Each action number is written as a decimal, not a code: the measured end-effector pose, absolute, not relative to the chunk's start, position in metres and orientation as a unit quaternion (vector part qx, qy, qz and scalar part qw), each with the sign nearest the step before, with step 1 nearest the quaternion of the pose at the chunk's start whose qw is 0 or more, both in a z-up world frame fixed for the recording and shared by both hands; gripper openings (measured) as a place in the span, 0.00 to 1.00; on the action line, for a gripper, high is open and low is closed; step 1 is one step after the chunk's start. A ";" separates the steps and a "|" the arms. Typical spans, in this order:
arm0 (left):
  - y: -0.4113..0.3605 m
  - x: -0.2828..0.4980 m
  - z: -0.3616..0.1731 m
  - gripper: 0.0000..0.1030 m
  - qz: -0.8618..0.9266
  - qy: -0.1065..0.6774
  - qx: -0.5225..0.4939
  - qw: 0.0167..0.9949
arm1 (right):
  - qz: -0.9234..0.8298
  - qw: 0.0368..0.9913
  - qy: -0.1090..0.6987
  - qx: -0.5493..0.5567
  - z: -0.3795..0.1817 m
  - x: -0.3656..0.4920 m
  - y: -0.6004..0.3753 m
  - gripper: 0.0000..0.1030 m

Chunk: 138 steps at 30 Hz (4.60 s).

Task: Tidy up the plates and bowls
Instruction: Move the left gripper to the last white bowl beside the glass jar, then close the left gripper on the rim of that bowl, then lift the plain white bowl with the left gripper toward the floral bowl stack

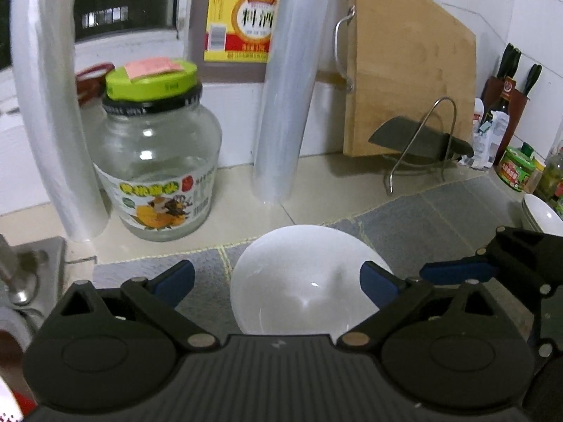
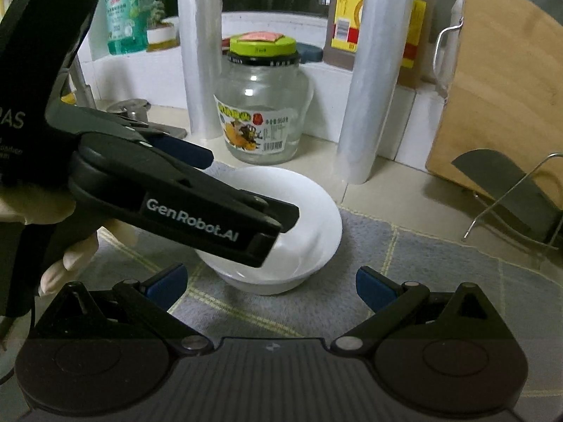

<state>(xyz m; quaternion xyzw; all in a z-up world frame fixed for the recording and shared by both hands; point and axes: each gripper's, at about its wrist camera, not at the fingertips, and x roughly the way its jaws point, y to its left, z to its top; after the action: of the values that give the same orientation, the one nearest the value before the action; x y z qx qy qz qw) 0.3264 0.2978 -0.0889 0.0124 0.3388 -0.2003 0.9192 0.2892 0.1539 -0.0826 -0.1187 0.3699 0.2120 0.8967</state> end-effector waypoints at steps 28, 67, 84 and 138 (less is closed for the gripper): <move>0.296 0.340 -0.099 0.77 -0.256 0.352 -0.015 0.900 | 0.234 0.890 0.371 -0.129 -0.096 0.307 0.165 0.89; 0.266 0.273 -0.063 0.77 -0.250 0.321 -0.013 0.913 | 0.270 0.889 0.346 -0.129 -0.057 0.255 0.127 0.88; 0.226 0.233 -0.044 0.77 -0.250 0.305 -0.005 0.919 | 0.285 0.891 0.328 -0.133 -0.037 0.215 0.085 0.88; 0.092 0.182 -0.057 0.77 -0.335 0.318 -0.002 0.887 | 0.223 0.898 0.364 -0.109 -0.038 0.147 -0.048 0.88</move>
<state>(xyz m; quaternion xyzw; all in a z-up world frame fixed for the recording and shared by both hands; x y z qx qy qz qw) 0.1821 0.0919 -0.0571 -0.0019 0.3181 -0.3347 0.8870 0.1468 -0.0476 -0.0384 -0.1089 0.3640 0.2232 0.8977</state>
